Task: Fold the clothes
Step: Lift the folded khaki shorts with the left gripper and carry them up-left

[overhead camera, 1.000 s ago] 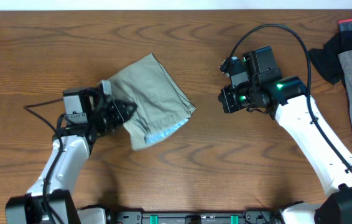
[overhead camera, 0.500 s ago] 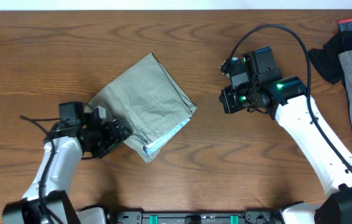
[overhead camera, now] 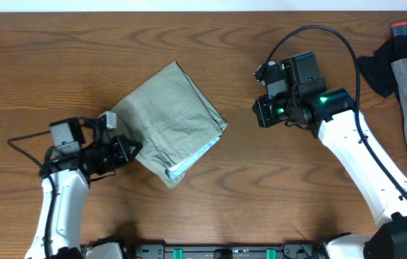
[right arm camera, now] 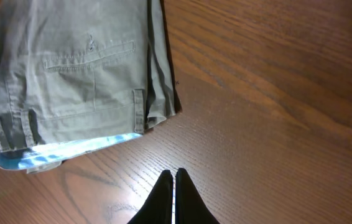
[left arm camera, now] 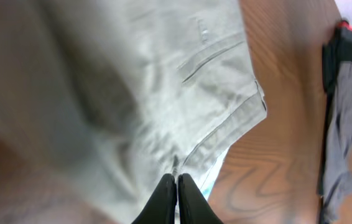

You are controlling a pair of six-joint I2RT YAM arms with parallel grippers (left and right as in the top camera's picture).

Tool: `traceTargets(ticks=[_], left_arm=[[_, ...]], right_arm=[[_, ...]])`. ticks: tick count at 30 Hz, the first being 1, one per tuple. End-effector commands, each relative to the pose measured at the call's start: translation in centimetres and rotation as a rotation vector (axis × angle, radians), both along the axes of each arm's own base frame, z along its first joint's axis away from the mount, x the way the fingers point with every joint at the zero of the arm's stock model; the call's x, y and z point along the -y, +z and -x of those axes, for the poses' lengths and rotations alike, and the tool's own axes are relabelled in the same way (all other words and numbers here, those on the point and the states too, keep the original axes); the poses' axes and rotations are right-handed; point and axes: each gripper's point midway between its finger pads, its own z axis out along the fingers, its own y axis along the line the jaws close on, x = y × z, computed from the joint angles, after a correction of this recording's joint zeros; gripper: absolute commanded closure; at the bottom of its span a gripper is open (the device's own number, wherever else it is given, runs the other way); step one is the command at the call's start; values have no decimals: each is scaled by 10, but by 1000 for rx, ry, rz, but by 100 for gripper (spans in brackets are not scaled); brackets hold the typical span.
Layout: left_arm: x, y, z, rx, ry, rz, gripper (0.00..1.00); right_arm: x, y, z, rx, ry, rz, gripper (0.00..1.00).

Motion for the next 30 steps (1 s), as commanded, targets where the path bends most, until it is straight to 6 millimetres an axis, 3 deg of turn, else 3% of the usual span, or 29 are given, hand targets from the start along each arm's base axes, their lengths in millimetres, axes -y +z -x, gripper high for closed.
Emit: traceTargets(ticks=[1, 5, 8, 12, 18, 28, 30], left_arm=[[12, -15, -8, 27, -106, -100, 94], [27, -51, -12, 34, -270, -250, 94], [22, -78, -15, -14, -282, -355, 94], [-8, -104, -24, -118, -117, -482, 94], [-39, -123, -50, -178, 94, -496, 90], [-135, -152, -128, -276, 629, -286, 92], [-136, -159, -138, -312, 685, -170, 93]], right_arm=[[0, 9, -4, 27, -14, -11, 96], [0, 10, -7, 31, -30, -23, 96], [0, 10, -6, 22, -38, -26, 96], [0, 10, -7, 26, -39, -28, 96], [-3, 16, -15, 61, -49, -48, 96], [-2, 13, -11, 34, -62, -47, 96], [-1, 12, -9, 24, -62, -42, 97]])
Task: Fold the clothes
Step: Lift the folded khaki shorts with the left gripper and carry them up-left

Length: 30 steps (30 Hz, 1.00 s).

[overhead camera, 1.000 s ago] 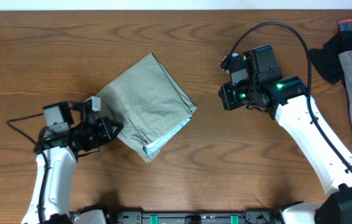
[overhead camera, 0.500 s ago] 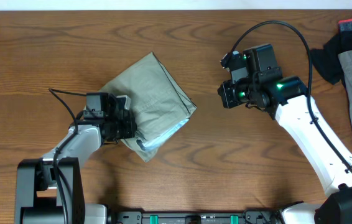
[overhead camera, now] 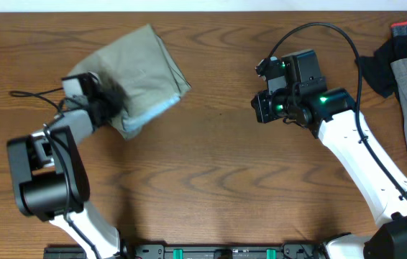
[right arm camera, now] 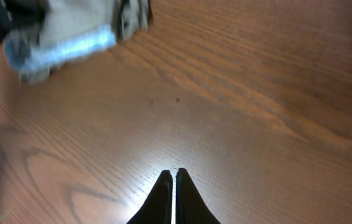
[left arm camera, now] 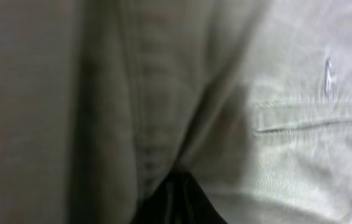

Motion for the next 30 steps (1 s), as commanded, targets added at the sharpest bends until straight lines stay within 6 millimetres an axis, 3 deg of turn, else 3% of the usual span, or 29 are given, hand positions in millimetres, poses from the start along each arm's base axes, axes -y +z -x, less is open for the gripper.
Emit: traceTargets(ticks=[1, 4, 10, 14, 18, 21, 23, 27, 30], left_arm=[[-27, -72, 28, -213, 257, 140, 94], [-4, -74, 22, -199, 174, 233, 94], [59, -72, 42, -255, -133, 200, 93], [86, -44, 41, -192, -313, 116, 91], [85, 3, 36, -108, -381, -15, 83], [64, 42, 32, -52, -336, -157, 69], [47, 67, 27, -4, -280, -243, 66], [31, 92, 15, 85, -284, -354, 66], [30, 87, 8, 107, -326, -393, 82]], right_arm=[[2, 5, 1, 0, -15, -3, 97], [5, 3, 2, -7, -22, 10, 97], [9, 2, 0, -1, -38, 35, 95], [11, 1, -1, 3, -43, 42, 96], [11, 1, 0, 1, -43, 43, 95], [11, 1, -1, 2, -43, 43, 95], [11, 1, -1, 2, -43, 43, 95], [11, 2, -1, 4, -43, 41, 95], [10, 2, -2, 8, -44, 40, 95]])
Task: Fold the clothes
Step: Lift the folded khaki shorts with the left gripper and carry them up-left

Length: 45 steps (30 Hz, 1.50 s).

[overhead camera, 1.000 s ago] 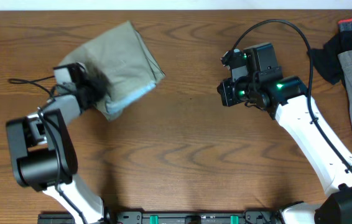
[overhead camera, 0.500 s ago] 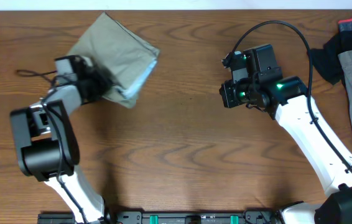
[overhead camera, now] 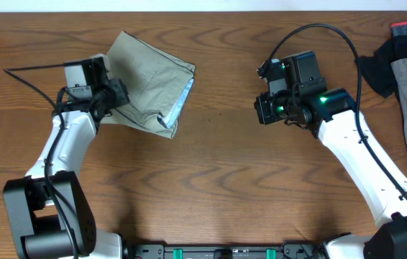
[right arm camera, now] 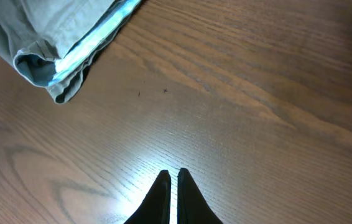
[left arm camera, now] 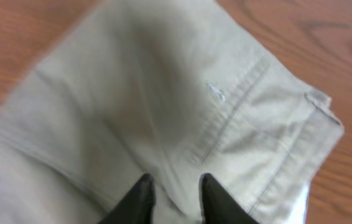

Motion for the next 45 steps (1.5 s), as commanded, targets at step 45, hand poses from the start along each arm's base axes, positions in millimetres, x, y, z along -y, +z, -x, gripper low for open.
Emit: traceTargets(ticks=[45], left_arm=[[-159, -140, -31, -106, 470, 9, 84]], right_arm=[[-13, 0, 7, -21, -2, -8, 98]])
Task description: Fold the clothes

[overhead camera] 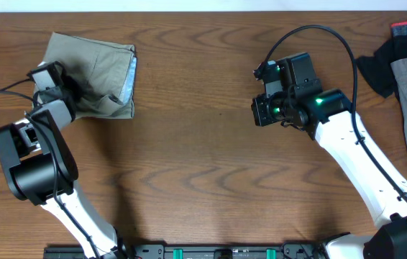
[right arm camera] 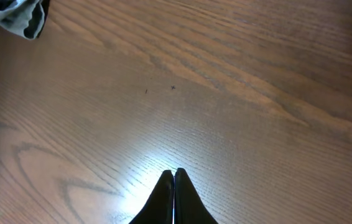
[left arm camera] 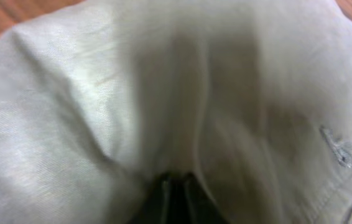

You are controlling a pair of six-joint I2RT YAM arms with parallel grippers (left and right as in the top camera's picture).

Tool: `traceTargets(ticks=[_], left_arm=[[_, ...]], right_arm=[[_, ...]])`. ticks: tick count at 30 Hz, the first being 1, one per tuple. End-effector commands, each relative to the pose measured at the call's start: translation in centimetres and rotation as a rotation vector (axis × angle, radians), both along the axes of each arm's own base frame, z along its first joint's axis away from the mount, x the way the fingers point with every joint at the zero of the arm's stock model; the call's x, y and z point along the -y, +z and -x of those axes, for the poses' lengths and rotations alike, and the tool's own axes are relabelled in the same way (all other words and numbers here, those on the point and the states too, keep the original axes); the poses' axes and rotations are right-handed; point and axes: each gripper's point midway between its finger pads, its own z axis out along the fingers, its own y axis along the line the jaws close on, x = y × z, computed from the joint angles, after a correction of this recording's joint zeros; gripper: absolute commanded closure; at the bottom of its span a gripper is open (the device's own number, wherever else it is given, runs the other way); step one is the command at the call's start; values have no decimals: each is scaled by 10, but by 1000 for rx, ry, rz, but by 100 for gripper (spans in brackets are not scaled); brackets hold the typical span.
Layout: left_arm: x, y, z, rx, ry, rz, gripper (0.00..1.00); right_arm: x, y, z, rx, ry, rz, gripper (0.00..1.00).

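Note:
The folded khaki shorts (overhead camera: 92, 72) lie at the table's far left corner, their light blue lining showing along the right edge. My left gripper (overhead camera: 65, 92) is at the shorts' left edge. In the left wrist view the khaki cloth (left arm camera: 101, 93) fills the frame, and the left gripper (left arm camera: 175, 182) is shut with its tips buried in a fold. My right gripper (overhead camera: 262, 112) hangs over bare wood near the middle right. In the right wrist view the right gripper (right arm camera: 174, 175) is shut on nothing, and a corner of the shorts (right arm camera: 14, 15) shows at top left.
A pile of other clothes sits at the right edge: a dark garment (overhead camera: 377, 68), a grey one and a red-trimmed piece. The right arm's black cable (overhead camera: 333, 36) arcs above the table.
The shorts have moved left into the far left corner. My left gripper, then open on the cloth, is now shut in it. The right gripper has closed a slight gap and hardly moved.
The folded shorts first lay mid-table with my left gripper shut at their near-left edge. Then they were at the upper left, then a little to the right with the gripper open. Now they sit in the far left corner. The right arm stayed put.

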Motion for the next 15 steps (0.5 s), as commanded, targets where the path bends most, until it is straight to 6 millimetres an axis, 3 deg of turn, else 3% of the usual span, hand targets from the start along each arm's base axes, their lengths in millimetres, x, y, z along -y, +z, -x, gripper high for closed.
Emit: traceTargets(ticks=[1, 5, 8, 13, 15], left_arm=[[18, -35, 19, -117, -90, 63, 83], [24, 22, 16, -85, -183, 13, 66], [33, 83, 24, -41, -246, -39, 60], [67, 188, 56, 75, -383, -111, 50], [84, 219, 73, 113, -423, -123, 47]], right_arm=[[-4, 1, 1, -2, -2, -4, 99], [-4, 4, -4, 22, -3, -4, 95], [0, 8, -15, 72, -29, 15, 94], [12, 36, -39, 183, -118, -34, 89], [22, 48, -47, 210, -181, -71, 87]])
